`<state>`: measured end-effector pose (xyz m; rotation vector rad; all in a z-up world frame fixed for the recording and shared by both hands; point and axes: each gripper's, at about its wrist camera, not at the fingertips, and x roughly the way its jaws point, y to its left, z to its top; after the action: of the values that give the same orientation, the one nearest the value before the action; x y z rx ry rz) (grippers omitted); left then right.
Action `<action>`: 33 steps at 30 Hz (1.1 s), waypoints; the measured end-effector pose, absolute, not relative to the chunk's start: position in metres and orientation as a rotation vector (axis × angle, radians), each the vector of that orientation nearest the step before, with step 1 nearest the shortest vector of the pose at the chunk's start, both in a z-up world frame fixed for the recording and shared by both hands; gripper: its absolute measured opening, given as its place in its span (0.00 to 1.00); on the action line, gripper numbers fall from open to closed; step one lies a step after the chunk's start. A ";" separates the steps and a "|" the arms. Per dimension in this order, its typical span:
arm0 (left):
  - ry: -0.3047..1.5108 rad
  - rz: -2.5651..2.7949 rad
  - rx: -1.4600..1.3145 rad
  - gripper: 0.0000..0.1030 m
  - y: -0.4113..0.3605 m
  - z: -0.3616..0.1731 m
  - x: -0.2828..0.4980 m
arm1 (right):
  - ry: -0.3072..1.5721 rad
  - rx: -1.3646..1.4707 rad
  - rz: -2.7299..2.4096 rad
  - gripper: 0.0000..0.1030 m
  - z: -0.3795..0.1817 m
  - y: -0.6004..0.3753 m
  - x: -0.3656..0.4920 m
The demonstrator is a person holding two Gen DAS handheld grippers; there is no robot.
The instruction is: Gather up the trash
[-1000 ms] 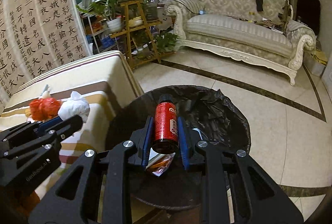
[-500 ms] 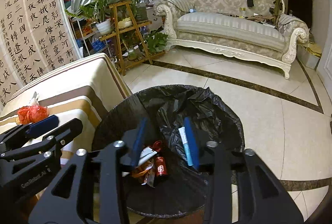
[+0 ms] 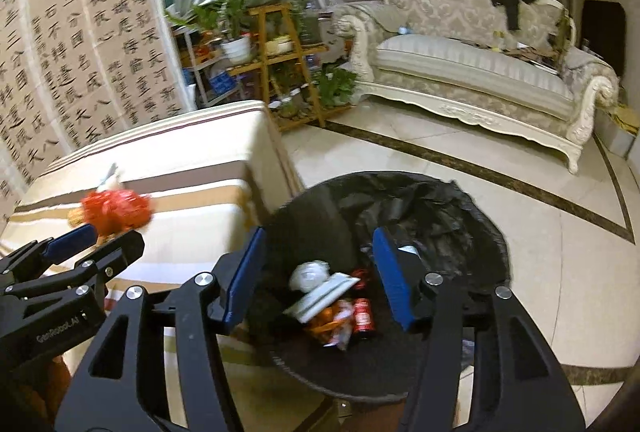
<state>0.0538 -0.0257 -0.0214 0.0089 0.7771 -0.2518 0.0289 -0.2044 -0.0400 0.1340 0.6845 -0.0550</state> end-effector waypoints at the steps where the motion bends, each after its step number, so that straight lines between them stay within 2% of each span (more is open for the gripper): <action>1: 0.777 -0.239 0.007 0.70 -0.020 -0.022 0.053 | 0.686 0.129 -0.045 0.53 -0.040 -0.199 0.030; 15: 0.816 -0.050 -0.016 0.70 0.060 -0.035 0.058 | 0.723 0.079 0.101 0.54 -0.037 -0.131 0.039; 25: 0.901 -0.106 -0.003 0.70 0.071 -0.047 0.075 | 0.745 0.054 0.154 0.54 -0.037 -0.101 0.047; 30: 0.898 -0.150 0.011 0.49 0.070 -0.047 0.074 | 0.752 0.042 0.166 0.54 -0.038 -0.093 0.048; 32: 0.890 -0.155 0.022 0.30 0.070 -0.047 0.073 | 0.755 0.039 0.170 0.54 -0.038 -0.090 0.049; 33: 0.885 -0.156 0.028 0.25 0.070 -0.047 0.072 | 0.757 0.037 0.174 0.54 -0.038 -0.088 0.049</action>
<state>0.0722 0.0699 -0.0472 0.0278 0.8853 -0.1557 0.0490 -0.0877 -0.0385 0.0371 0.7573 0.1739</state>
